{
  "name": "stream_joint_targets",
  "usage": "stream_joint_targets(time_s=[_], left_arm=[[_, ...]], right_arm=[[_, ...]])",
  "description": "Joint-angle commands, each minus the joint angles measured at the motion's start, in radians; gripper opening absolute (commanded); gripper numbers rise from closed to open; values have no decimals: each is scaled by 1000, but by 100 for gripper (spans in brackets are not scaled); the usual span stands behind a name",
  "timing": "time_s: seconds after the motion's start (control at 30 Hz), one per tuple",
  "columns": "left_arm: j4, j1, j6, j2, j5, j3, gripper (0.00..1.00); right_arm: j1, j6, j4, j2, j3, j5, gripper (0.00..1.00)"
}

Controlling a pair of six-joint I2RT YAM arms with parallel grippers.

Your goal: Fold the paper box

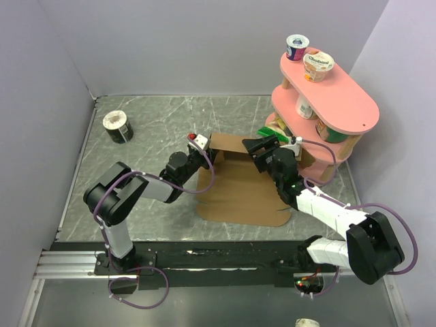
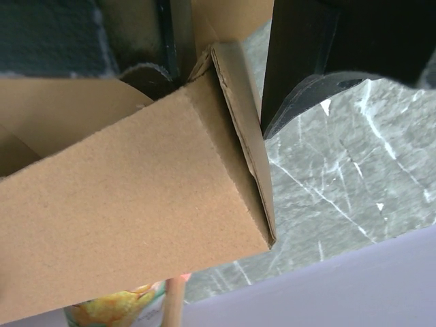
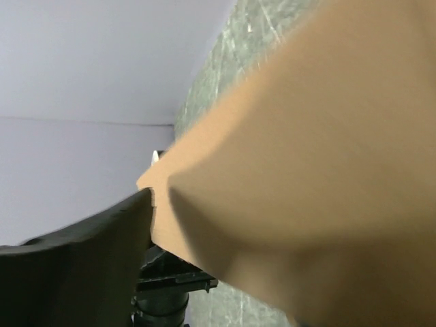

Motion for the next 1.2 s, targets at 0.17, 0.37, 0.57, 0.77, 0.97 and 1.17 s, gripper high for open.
stream_joint_targets(time_s=[0.17, 0.37, 0.57, 0.77, 0.97, 1.17], left_arm=[[-61, 51, -22, -45, 104, 35, 31], [-58, 59, 22, -60, 158, 6, 32], [-148, 91, -1, -73, 192, 35, 33], [-337, 145, -39, -56, 194, 135, 33], [-437, 172, -87, -57, 209, 184, 32], [-564, 206, -163, -60, 253, 258, 33]], right_arm=[[5, -237, 41, -53, 55, -51, 99], [1, -178, 60, -35, 35, -31, 99], [7, -133, 167, 13, 14, -74, 96], [27, -346, 239, -75, -17, -135, 100], [54, -623, 252, -158, -29, -220, 100], [169, -869, 207, -204, -46, -229, 93]])
